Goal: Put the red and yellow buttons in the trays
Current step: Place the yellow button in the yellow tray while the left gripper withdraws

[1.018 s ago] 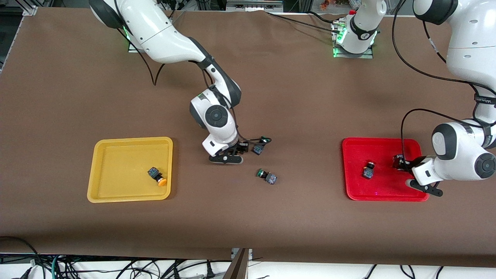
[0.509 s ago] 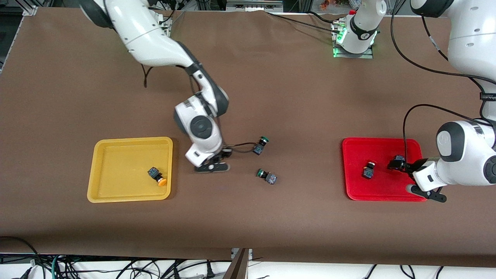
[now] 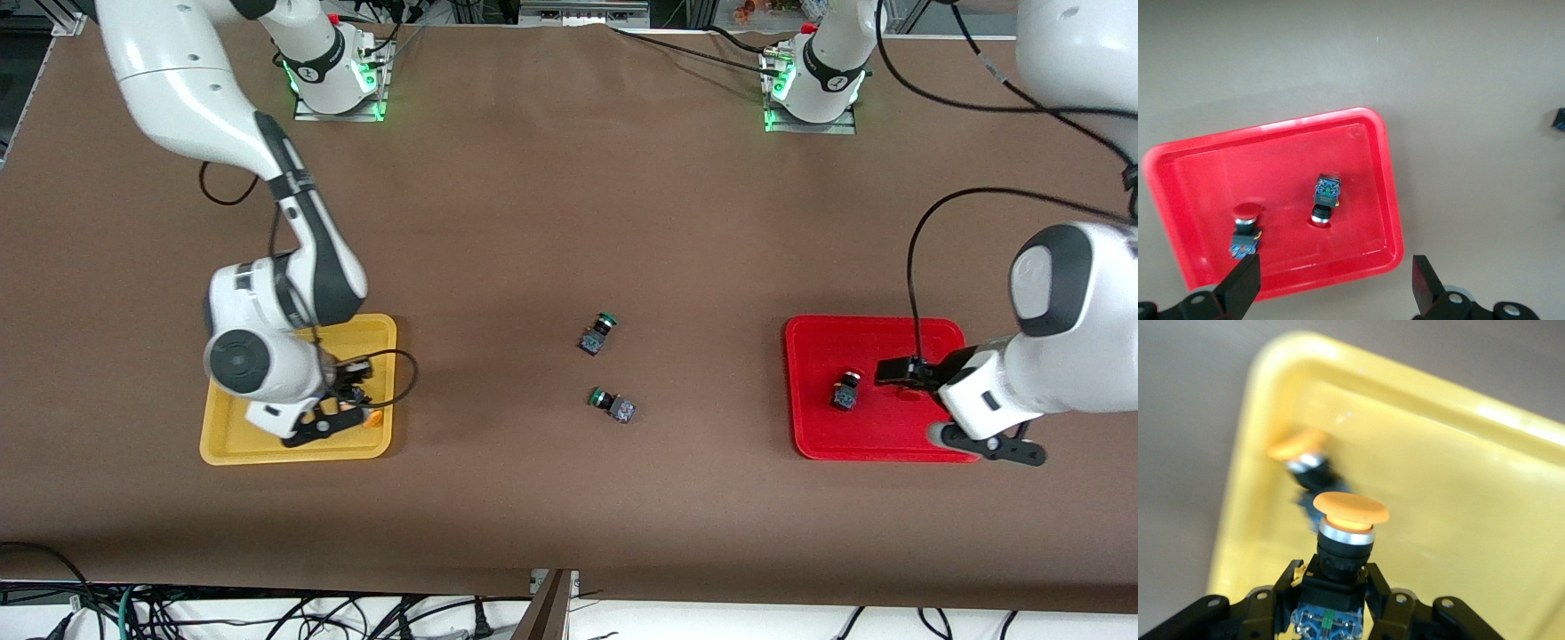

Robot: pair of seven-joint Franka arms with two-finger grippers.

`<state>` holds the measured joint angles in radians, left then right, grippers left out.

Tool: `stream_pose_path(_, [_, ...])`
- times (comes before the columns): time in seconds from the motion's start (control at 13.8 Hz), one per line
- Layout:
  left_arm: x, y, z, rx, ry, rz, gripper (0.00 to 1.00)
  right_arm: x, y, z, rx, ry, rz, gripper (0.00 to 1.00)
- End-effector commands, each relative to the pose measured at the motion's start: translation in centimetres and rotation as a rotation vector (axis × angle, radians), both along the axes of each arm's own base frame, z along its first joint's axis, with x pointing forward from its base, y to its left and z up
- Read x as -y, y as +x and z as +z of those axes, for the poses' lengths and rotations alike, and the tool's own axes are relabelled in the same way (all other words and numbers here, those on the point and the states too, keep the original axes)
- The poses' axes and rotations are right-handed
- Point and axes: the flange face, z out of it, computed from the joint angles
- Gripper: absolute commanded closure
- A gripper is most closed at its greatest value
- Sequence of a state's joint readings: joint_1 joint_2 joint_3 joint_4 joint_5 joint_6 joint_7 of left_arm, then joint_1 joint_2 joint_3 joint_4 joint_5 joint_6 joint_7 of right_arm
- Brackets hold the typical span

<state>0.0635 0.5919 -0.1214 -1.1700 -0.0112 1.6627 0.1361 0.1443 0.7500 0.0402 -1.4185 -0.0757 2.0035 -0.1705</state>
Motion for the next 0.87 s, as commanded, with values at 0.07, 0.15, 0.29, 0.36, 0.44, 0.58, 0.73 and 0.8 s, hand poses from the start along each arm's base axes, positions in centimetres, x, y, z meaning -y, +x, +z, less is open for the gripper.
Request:
stream_pose_path(0.07, [-0.7,-6.8,9.6,0.063,0.061,0.027,0.0,3.3,-1.1,0.4,-0.033,0.029,0.014,0.0])
stream_pose_path(0.15, [-0.7,-8.6,10.9,0.067,0.066,0.029,0.0,2.8,-1.0,1.6,-0.02,0.046,-0.007,0.0])
stream_pose_path(0.29, [-0.8,-12.1,12.8,0.055,0.071,0.07,0.0,2.2,-0.8,5.2,0.024,0.082,-0.07,0.0])
stream_pose_path(0.36, [-0.5,-13.9,13.3,0.037,0.075,0.11,0.0,2.0,-0.7,6.8,0.046,0.084,-0.089,0.0])
stream_pose_path(0.44, [-0.2,-14.9,14.0,0.039,0.079,0.135,0.0,1.6,-1.0,9.1,0.063,0.083,-0.12,0.0])
stream_pose_path(0.58, [0.3,-15.8,14.9,0.017,0.087,0.176,0.0,0.5,-2.0,13.7,0.098,0.089,-0.18,0.0])
stream_pose_path(0.73, [-0.3,-15.5,14.4,-0.001,0.09,0.194,0.0,0.0,-4.4,18.7,0.146,0.09,-0.229,0.0])
stream_pose_path(0.8, [-0.5,-15.1,13.8,-0.009,0.088,0.197,0.0,-0.3,-6.1,21.4,0.161,0.085,-0.263,0.0])
